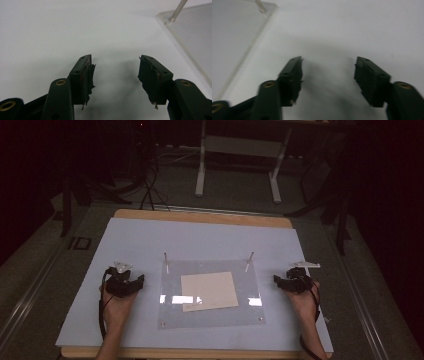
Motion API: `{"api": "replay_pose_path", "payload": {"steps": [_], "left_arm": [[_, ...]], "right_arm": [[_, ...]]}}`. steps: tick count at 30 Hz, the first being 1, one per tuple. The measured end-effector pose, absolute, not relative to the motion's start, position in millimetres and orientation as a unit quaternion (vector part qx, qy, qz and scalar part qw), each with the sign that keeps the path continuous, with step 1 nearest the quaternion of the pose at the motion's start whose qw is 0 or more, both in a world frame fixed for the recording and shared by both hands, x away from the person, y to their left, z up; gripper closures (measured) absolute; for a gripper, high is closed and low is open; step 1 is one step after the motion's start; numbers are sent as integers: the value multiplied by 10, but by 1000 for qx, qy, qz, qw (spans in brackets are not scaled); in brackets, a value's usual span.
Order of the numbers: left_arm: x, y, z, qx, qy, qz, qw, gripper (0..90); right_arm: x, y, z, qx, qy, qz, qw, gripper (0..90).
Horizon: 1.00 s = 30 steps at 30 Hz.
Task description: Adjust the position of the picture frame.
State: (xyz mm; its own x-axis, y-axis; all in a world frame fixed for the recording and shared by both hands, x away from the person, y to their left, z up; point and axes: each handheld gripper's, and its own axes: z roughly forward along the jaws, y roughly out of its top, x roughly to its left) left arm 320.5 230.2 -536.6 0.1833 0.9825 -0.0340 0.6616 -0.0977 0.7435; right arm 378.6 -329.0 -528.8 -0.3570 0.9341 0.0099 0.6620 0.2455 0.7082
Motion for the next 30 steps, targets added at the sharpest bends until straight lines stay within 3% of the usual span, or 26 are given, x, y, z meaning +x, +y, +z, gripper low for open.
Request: {"api": "replay_pose_path", "payload": {"steps": [6, 8, 13, 25, 30], "left_arm": [[3190, 2325, -5344, 700, 583, 229, 345, 461], [3143, 2304, -5327, 699, 567, 227, 372, 459], [3115, 2289, -5320, 699, 554, 231, 388, 489], [3163, 2259, -5221, 704, 536, 235, 402, 492], [3211, 2244, -5171, 709, 527, 223, 412, 510]], "right_arm": [[3753, -3267, -5231, 507, 764, 337, 215, 453], [3743, -3219, -5183, 484, 775, 349, 209, 399], [3742, -3179, -5183, 472, 780, 356, 205, 406], [3732, -3126, -5116, 453, 773, 394, 205, 592], [3750, -3020, -5094, 435, 778, 405, 202, 621]]}}
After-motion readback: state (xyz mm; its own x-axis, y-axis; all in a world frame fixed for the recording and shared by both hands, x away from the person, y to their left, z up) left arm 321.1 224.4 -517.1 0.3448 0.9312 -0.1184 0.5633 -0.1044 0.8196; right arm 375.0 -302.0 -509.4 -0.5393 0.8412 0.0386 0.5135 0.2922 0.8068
